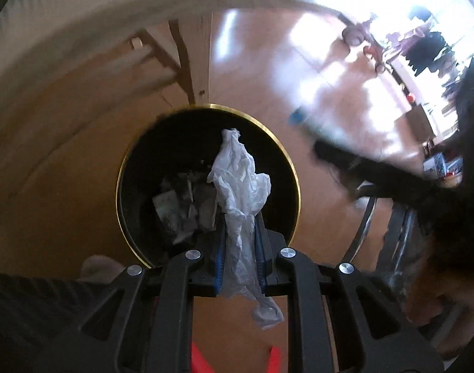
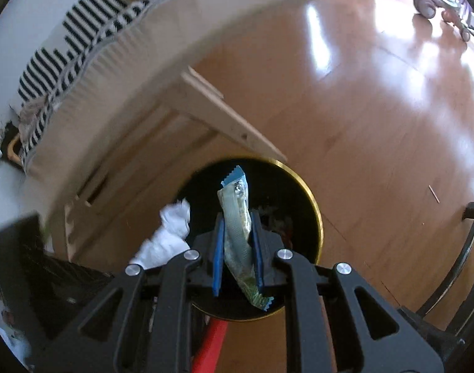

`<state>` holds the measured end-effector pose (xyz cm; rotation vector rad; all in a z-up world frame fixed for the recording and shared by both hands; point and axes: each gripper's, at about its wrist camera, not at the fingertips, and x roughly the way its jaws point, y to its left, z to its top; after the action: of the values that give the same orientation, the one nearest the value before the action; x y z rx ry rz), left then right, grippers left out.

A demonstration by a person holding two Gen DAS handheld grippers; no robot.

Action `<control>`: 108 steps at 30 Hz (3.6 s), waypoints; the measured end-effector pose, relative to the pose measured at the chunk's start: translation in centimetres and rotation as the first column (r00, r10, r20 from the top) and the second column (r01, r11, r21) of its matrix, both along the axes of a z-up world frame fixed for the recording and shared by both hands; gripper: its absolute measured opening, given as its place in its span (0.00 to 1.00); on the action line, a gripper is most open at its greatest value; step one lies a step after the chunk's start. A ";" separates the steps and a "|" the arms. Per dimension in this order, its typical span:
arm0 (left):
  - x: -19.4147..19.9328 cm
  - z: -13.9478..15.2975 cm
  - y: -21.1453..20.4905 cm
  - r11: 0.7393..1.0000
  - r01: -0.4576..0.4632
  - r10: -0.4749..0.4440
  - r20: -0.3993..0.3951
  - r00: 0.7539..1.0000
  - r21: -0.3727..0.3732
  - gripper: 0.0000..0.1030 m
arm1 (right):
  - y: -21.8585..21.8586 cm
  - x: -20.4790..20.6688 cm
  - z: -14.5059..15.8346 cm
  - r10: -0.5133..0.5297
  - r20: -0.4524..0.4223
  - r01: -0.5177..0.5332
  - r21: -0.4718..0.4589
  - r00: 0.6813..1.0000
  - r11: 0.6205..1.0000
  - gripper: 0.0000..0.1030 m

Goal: Collect trash

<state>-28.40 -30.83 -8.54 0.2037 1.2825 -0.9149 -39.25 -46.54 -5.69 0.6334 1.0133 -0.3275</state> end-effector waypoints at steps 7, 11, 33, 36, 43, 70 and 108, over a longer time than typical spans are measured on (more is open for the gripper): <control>-0.5 0.0 -0.2 0.999 0.037 -0.036 0.005 0.999 -0.022 0.15 | 1.8 3.1 0.0 0.046 -0.026 -0.046 0.001 0.999 0.999 0.16; 0.1 0.3 0.0 0.999 0.025 -0.026 -0.013 1.000 -0.037 0.15 | 1.8 4.0 0.2 0.052 -0.036 -0.052 0.000 0.998 0.999 0.16; 0.2 0.1 -0.1 0.999 0.027 -0.028 -0.033 0.999 -0.038 0.15 | 1.8 5.2 -1.4 0.043 -0.063 -0.042 0.020 0.997 0.999 0.16; 0.1 0.1 -0.2 0.999 0.032 -0.033 -0.035 0.999 -0.040 0.15 | 1.8 5.2 -1.1 0.048 -0.053 -0.047 0.010 0.997 0.999 0.16; 0.2 -0.2 -0.3 0.999 0.031 -0.033 -0.046 0.998 -0.041 0.17 | 1.6 5.2 -1.6 0.042 -0.071 -0.041 0.017 0.997 0.999 0.16; 7.0 18.0 8.6 0.967 -0.126 0.190 0.297 0.936 -0.223 0.94 | 1.4 5.3 16.2 -0.081 0.242 0.158 -0.315 0.967 0.936 0.93; 27.7 12.8 31.6 0.707 -0.707 0.631 0.430 0.646 0.024 0.94 | 24.1 33.2 11.4 0.353 0.129 -0.271 -0.420 0.927 0.866 0.93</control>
<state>-0.74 0.78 4.27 0.0366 0.9406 -0.0781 -6.07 -22.40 5.69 0.1228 0.8053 -0.1662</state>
